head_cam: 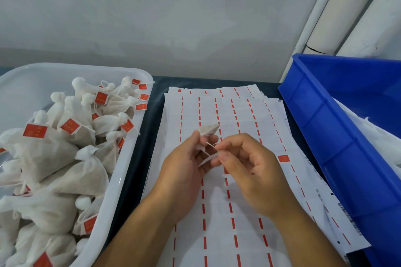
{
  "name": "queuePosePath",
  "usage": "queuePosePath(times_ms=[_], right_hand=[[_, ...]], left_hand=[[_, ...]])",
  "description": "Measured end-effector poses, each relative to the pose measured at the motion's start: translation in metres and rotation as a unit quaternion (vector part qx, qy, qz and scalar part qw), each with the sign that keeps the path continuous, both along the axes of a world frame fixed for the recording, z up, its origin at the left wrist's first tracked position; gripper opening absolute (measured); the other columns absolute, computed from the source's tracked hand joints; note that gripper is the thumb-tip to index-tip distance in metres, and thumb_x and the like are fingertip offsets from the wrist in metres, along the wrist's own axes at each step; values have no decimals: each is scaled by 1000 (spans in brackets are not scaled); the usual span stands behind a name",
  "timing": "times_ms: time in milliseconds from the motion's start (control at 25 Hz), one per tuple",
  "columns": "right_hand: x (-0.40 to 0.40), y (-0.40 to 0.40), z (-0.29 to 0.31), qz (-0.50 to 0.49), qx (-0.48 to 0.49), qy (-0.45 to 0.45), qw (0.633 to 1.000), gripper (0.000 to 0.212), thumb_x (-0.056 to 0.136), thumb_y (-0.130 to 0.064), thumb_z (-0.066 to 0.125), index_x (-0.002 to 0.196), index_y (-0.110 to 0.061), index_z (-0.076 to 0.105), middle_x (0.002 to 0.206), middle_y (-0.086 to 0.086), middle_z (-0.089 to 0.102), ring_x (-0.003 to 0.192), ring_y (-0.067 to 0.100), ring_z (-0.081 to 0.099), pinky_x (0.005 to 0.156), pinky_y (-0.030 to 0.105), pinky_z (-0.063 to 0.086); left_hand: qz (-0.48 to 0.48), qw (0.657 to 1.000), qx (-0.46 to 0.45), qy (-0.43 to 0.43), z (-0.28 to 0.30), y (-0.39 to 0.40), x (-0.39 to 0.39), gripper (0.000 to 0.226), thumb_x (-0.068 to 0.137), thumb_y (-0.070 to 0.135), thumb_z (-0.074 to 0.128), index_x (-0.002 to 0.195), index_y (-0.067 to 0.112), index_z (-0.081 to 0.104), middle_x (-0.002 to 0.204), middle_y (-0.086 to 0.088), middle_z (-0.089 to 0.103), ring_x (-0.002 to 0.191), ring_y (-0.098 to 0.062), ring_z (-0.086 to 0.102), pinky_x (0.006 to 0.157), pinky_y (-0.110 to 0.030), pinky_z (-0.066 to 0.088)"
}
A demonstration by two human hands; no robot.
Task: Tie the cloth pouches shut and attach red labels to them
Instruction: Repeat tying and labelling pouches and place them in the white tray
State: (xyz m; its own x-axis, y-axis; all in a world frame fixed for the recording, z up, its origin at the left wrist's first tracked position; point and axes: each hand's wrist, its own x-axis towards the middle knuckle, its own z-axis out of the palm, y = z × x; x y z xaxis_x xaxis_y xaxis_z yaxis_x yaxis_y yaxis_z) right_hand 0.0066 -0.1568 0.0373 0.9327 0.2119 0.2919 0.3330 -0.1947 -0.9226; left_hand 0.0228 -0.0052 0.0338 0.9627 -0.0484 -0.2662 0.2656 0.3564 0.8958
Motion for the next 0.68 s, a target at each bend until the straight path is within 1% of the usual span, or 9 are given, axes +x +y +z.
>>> queuePosePath(times_ms=[80,120,160,320,360,440,480,520,680], right_hand=[[2,-1,-2,-15,10,25,1000,12,100,-28,61,104,-38,67,95,-10,77,96,15,75,84,23,59],[4,-2,-3,-27,9,37,999,14,101,-26,62,102,-38,67,94,-10,76,95,14,75,84,24,59],[5,-2,-3,-43,6,47,998,16,102,-24,62,101,-39,68,93,-12,76,93,12,75,83,23,59],[8,-1,-3,-118,26,53,991,9,99,-31,63,101,-39,66,92,-22,74,90,2,74,70,10,56],[7,-1,-3,-139,32,45,989,7,96,-36,63,102,-39,65,92,-24,74,90,1,73,68,9,55],[7,-2,-2,-177,49,42,982,12,91,-45,64,102,-39,65,94,-24,75,88,2,74,67,10,55],[7,-3,-1,-188,74,56,978,11,91,-45,64,101,-40,66,96,-20,76,86,4,74,68,12,57],[8,-5,1,-185,117,82,972,8,92,-43,65,99,-41,68,98,-14,78,82,8,74,68,16,58],[8,-11,9,-56,353,188,915,13,87,-30,69,98,-34,74,91,3,74,65,11,64,57,21,53]], left_hand=[[-9,1000,-21,6,1,3,2,55,108,42,39,98,7,79,103,-12,72,97,-24,72,89,-39,57],[-17,1000,-21,4,1,4,2,58,108,44,38,83,14,80,101,-13,71,98,-24,71,92,-41,56],[-21,1000,-10,0,2,6,3,59,107,47,37,77,18,78,99,-13,71,101,-25,71,94,-42,55],[-32,996,80,-14,3,11,4,46,101,58,40,117,25,68,96,0,78,99,-19,73,88,-33,54],[-44,995,86,-12,2,11,4,44,101,57,42,113,25,68,96,3,78,99,-16,73,88,-31,54],[-65,995,82,-6,3,10,3,44,101,56,44,85,23,69,97,6,77,98,-8,72,86,-28,52],[-74,994,81,-5,4,9,2,48,99,57,44,74,24,67,100,8,77,99,-5,72,87,-28,51],[-79,994,77,-7,4,8,1,48,97,58,45,72,24,68,103,10,77,101,-2,71,88,-28,51],[-63,998,-24,5,5,2,-3,38,104,44,49,102,21,79,112,7,77,105,-6,71,86,-29,52]])
